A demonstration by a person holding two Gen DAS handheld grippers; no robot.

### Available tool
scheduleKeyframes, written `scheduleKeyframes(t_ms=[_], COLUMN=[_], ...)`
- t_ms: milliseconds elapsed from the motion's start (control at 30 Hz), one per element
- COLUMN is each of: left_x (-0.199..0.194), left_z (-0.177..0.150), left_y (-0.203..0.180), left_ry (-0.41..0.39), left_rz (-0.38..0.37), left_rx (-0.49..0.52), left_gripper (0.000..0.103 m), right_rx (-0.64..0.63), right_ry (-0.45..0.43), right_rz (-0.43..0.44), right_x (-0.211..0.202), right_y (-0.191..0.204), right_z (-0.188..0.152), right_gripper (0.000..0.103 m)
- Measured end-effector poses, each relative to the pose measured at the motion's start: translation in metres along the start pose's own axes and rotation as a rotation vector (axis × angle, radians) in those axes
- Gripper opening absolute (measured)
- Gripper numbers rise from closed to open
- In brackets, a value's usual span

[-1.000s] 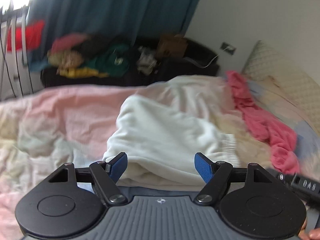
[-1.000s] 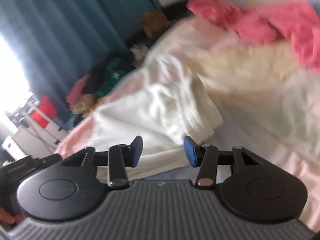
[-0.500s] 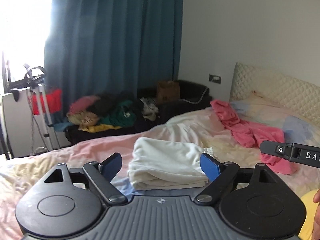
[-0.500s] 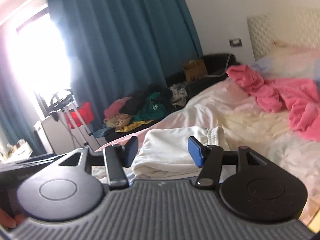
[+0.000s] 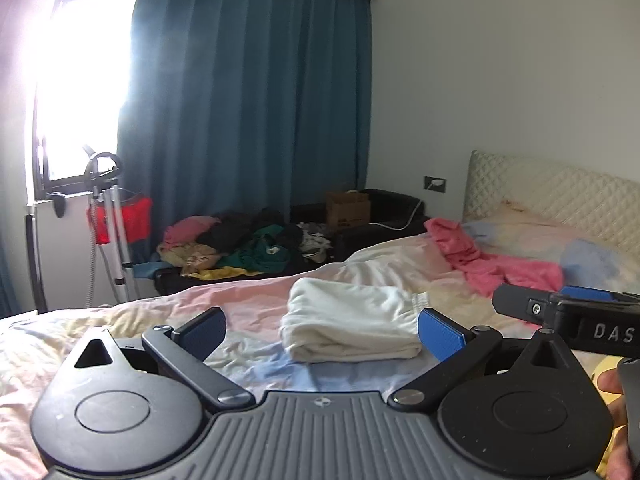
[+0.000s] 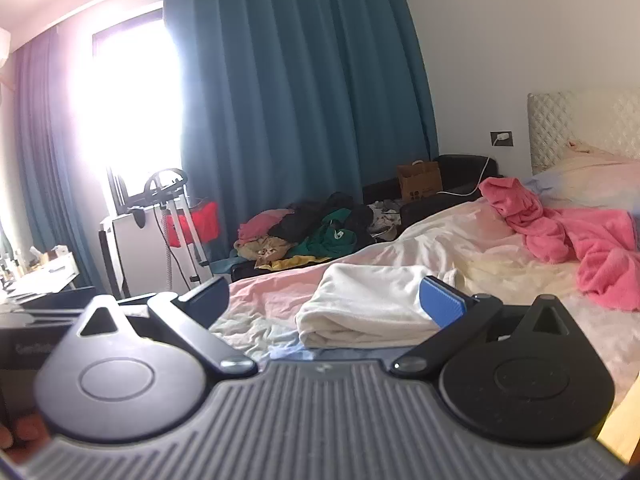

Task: Fold clothes

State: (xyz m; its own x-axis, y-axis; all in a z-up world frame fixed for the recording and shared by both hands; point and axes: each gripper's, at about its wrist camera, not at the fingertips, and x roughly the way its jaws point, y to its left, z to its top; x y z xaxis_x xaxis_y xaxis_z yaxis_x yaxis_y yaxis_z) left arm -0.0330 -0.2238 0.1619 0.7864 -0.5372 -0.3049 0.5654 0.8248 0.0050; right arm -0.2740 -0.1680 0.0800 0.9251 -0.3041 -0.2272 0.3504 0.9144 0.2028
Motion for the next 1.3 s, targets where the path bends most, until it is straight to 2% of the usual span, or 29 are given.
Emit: scheduleKeyframes(t_ms=[400,533,667,733,1033,1300], left_x=[-0.028,-0.022,-0.018,-0.015,-0.007,-0.006], left_z=[-0.033,-0.040,-0.050,-0.052,-0.053,-0.053], left_y=[0.029,0.030,0.033,0.031,0.032,0.037], left_ry=[-0.048,-0.058,-0.045,-0.033,-0.023,-0.029], left_rz=[0.042,0.049,0.023,0.047,0.102,0.104], left_rx=[-0.060,-0.049,-0.057,-0.044,-0.044,-0.044], left_gripper=[0.103,0.103,0.103,0.103,0.103,0.103], right_rx=[-0.048,-0.050,-0.064,-0.072,-0.079,-0.076], right_ry=[0.018,0.017,0.031,0.030,0.044,0.040], right_rz=[-0.053,-0.065,-0.078,-0.083,-0.082,-0.094], right_x=[-0.001,0.000,0.004,0.005,0.014,0.016], right_y=[0.004,0.004,0.002,0.003,0.007,0.007], right_z=[-0.042,-0.052,-0.059,-0.063,-0.068,-0.068], right_gripper=[0.103,0.103,0.103,0.103,0.103,0.103])
